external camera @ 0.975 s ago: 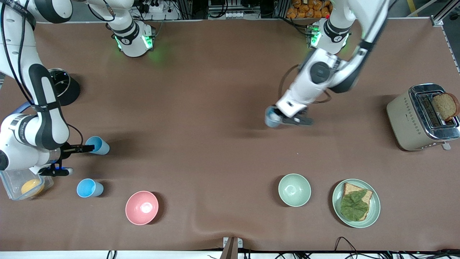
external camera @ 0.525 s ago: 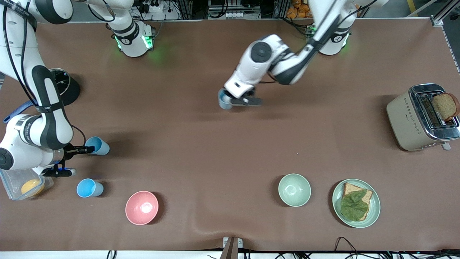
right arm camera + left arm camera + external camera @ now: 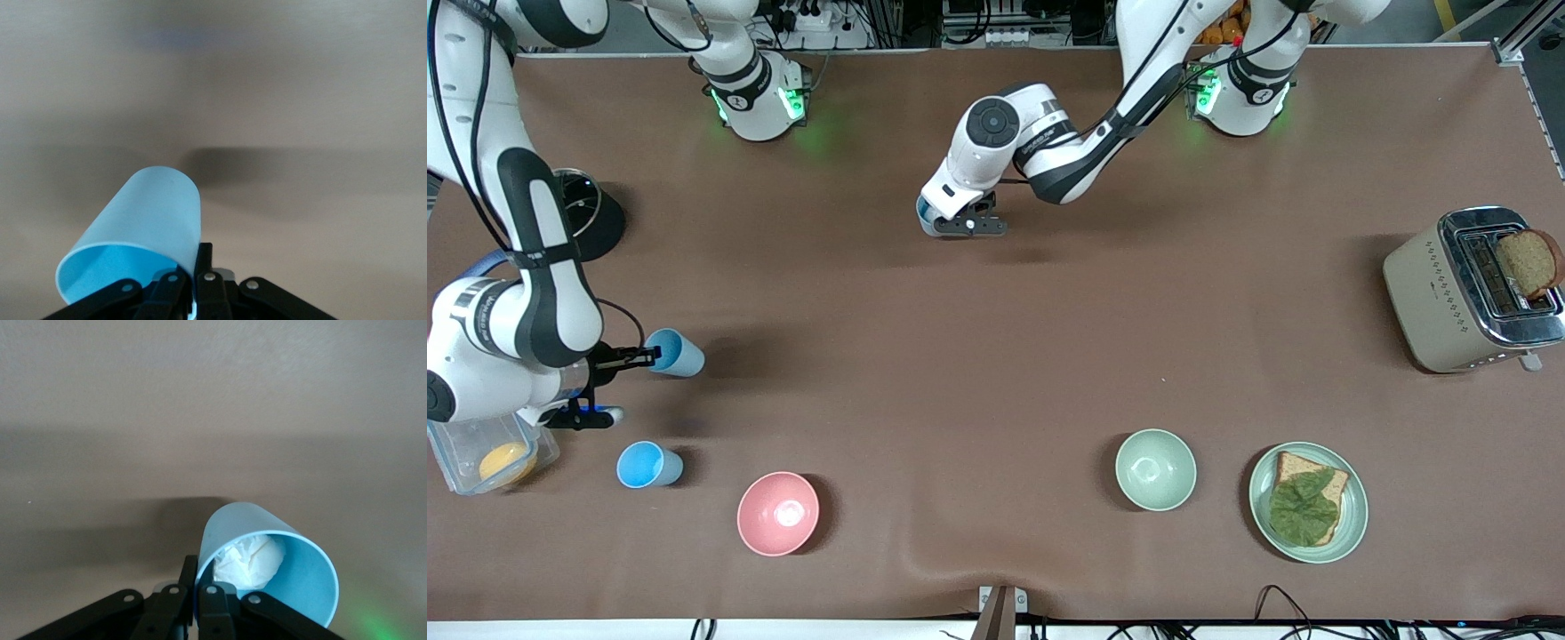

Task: Stack blue cups with both arms
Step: 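Set the cup down with the left gripper while the right gripper lifts its cup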

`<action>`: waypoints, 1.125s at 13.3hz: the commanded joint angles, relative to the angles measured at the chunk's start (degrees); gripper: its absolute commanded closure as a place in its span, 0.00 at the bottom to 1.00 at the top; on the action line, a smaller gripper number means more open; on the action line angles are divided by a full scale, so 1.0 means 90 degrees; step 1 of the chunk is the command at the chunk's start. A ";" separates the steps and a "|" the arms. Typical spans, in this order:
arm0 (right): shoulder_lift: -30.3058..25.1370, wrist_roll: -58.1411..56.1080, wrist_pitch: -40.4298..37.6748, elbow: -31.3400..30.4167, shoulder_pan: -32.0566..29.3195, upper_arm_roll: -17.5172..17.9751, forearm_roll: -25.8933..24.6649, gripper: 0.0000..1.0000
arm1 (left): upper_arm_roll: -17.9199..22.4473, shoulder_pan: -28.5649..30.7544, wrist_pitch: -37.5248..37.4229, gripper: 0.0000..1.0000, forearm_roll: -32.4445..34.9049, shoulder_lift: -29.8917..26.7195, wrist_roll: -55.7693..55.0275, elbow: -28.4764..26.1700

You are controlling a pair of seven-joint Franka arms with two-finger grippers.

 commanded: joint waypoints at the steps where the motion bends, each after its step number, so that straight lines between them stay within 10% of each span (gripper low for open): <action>1: -0.0499 0.0071 -0.0466 -0.0084 0.0271 0.0000 0.0324 1.00 | 0.0328 -0.0277 -0.0131 1.00 0.0391 0.0010 -0.0225 0.0157; 3: -0.0811 0.0237 -0.0837 -0.0094 0.0534 0.0000 0.0481 1.00 | 0.0377 -0.0277 -0.0569 0.98 0.0781 -0.0029 -0.0225 0.0215; 4: -0.0910 0.0344 -0.1061 -0.0104 0.0709 0.0000 0.0636 1.00 | 0.0377 -0.0268 -0.0638 0.32 0.0918 -0.0097 -0.0234 0.0215; 5: -0.1036 0.0567 -0.1179 -0.0143 0.0885 -0.0010 0.0783 1.00 | 0.0377 -0.0239 -0.0746 0.00 0.0939 -0.0271 -0.0225 0.0215; 10: -0.1661 0.1253 -0.1161 -0.0659 0.1619 0.0000 0.1222 1.00 | 0.0387 0.0169 -0.3492 0.00 0.0929 -0.1265 -0.0206 0.1579; 15: -0.2443 0.2431 0.0000 -0.2104 0.2730 0.0010 0.1515 1.00 | 0.0358 0.2705 -0.4457 0.00 0.0842 -0.3112 0.1566 0.1924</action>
